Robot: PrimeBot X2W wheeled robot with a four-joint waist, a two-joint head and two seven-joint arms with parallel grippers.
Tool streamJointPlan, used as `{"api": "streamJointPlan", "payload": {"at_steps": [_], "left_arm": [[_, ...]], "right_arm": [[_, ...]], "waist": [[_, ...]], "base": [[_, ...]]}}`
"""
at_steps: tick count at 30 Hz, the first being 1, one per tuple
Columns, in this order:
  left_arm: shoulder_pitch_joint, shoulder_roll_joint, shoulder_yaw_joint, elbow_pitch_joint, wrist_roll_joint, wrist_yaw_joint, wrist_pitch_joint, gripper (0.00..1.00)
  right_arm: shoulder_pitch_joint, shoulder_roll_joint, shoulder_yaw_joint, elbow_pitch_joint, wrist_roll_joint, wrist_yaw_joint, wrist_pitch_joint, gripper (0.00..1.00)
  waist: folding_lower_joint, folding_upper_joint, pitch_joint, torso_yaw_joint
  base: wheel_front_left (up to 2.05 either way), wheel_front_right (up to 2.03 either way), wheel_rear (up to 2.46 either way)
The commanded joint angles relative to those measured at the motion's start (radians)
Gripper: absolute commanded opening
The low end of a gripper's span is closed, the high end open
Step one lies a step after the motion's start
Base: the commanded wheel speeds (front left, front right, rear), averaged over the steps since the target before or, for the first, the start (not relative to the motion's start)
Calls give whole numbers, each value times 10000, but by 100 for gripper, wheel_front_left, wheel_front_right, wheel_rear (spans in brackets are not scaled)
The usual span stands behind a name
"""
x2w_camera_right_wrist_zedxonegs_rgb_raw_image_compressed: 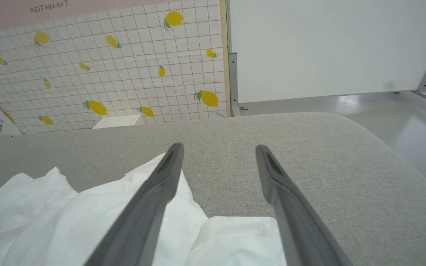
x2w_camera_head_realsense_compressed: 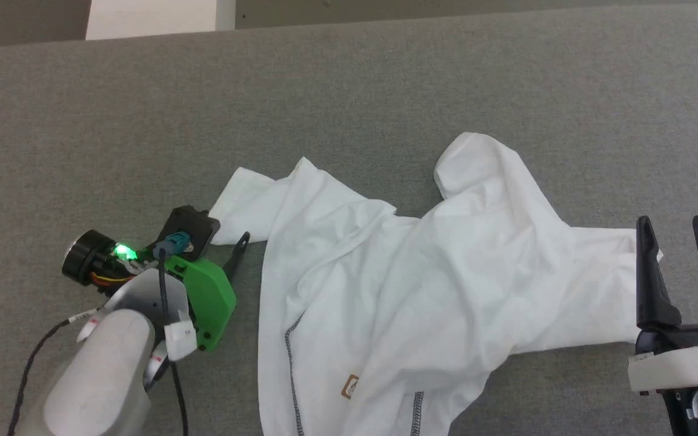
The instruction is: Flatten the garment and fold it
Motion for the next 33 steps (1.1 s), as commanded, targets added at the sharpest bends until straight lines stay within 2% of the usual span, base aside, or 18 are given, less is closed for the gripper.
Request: {"api": "streamJointPlan", "payload": {"at_steps": [1,4,5,6,7,11,15,19,23,26,30,33], "left_arm": [[-295,261,-253,239,-260,-34,211,100],[-641,595,-712,870,-814,-35,602,100],[-942,860,-1142,1382,-1060,-36,557,96],[-1052,926,-1325,1547,-1105,-36,450,22],[-1136,941,-1454,1641,-1170,-36,317,0],[-1386,749,-1428,1901,-1536,-37,-522,0],[-1448,592,-768,1643,-2174,119,-1290,0],[-1641,1054,315,921,-2788,520,-1515,0],[-1672,1875,1683,116,-3438,1195,-1165,0],[-1437,2723,2887,-255,-3631,1998,-953,0],[-869,3733,4168,-63,-3335,3031,-1087,0],[-458,3995,4707,203,-3220,3490,-1314,0]], "right_arm": [[-210,8,70,-47,56,-13,7,100],[-287,8,145,-86,76,-13,33,100],[-358,8,193,-126,49,-13,112,100],[-384,8,195,-141,22,-13,143,100],[-402,8,189,-150,-2,-13,168,100],[-391,8,161,-167,-47,-13,258,100],[-327,8,168,-147,-53,-13,316,100],[-298,8,62,-155,-55,-13,350,100],[-330,8,-24,-126,-43,-13,365,100],[-406,8,-107,-133,-33,-13,348,100],[-483,8,-317,-150,-96,-13,323,100],[-550,8,-397,-158,-155,-13,353,100]], "waist": [[0,-1,401,-278],[0,-1,553,-321],[0,-1,626,-321],[0,-1,631,-304],[0,-1,621,-275],[0,-1,425,-18],[0,-1,135,307],[0,-1,-65,689],[0,-1,-105,940],[0,-1,-14,1036],[0,-1,207,1115],[0,-1,363,1148]], "base": [[0,0,0],[0,0,0],[0,0,0],[0,0,0],[0,0,0],[0,0,0],[0,0,0],[0,0,0],[0,0,0],[0,0,0],[0,0,0],[0,0,0]]}}
